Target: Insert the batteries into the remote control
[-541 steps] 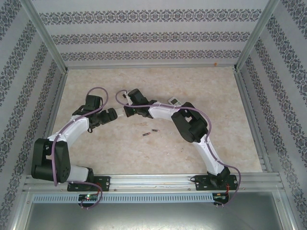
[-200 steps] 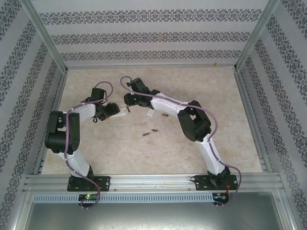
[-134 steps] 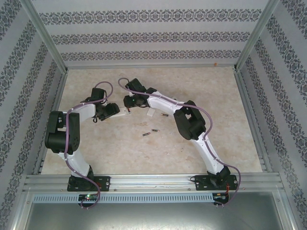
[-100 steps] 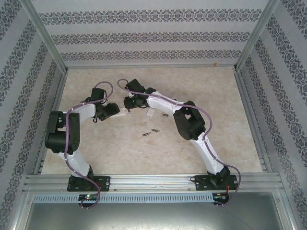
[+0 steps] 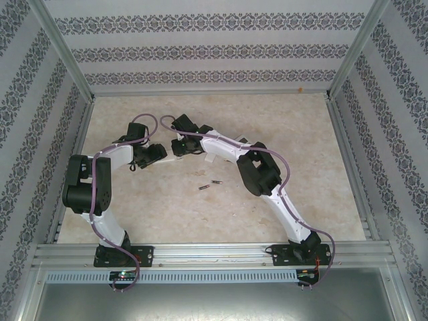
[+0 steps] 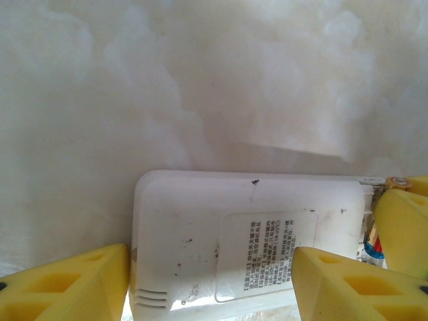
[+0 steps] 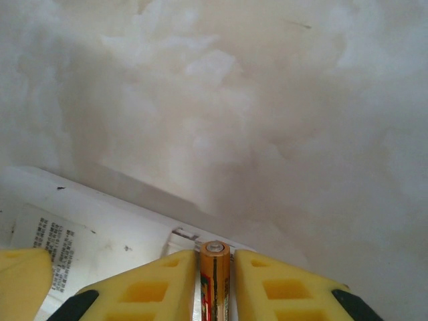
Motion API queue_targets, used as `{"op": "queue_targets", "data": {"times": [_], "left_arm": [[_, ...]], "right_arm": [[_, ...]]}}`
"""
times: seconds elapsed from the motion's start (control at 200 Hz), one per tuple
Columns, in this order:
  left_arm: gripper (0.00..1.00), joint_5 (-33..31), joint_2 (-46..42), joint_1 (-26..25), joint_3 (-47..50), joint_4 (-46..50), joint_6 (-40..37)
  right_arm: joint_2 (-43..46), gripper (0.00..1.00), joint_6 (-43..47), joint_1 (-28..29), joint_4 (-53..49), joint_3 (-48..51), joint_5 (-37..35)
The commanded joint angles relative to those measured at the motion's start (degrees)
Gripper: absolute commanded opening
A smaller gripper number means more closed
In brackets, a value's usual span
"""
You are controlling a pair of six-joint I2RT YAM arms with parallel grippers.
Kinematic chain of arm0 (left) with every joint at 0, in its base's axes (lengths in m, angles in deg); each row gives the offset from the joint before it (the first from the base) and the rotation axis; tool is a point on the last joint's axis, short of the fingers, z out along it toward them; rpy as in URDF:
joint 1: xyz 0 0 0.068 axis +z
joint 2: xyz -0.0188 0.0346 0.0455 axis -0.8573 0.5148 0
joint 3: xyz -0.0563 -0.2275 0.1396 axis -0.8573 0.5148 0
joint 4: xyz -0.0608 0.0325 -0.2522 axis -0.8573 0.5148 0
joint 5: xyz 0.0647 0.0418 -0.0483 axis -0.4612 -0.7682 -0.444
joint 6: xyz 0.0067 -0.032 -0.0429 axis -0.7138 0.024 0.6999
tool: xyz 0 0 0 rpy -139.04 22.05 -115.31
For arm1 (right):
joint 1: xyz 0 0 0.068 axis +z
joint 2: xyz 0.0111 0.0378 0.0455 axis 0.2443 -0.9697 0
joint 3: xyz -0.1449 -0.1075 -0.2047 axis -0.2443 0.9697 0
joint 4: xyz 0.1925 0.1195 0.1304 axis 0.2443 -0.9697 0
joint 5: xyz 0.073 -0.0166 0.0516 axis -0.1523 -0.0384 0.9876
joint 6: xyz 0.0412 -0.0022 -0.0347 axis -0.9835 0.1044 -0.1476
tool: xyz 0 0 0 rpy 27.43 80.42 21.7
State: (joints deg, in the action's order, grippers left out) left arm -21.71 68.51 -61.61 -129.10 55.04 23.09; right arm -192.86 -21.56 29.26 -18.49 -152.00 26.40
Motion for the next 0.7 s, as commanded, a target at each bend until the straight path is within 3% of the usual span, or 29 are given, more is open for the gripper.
{"op": "queue_targets", "data": {"times": [0.0,0.23,0.614,0.694], "left_arm": [[0.65,0.28,-1.22,0.30,-0.36,1.03,-0.81],[0.65,0.38,-1.22,0.30,-0.17,0.77,-0.31],[0.63,2.67,-1.02,0.22,2.03,-2.47,2.39],[0.62,2.85,-1.04,0.10,2.23,-2.69,2.43]], "right_arm": [[-0.26,0.21,1.03,0.98,-2.03,-1.52,-2.49],[1.54,0.19,-1.88,1.60,-3.89,0.62,-6.89],[4.75,0.24,-12.84,1.74,-4.49,6.87,-5.32],[4.75,0.20,-14.00,1.52,-4.49,6.59,-4.47]]}}
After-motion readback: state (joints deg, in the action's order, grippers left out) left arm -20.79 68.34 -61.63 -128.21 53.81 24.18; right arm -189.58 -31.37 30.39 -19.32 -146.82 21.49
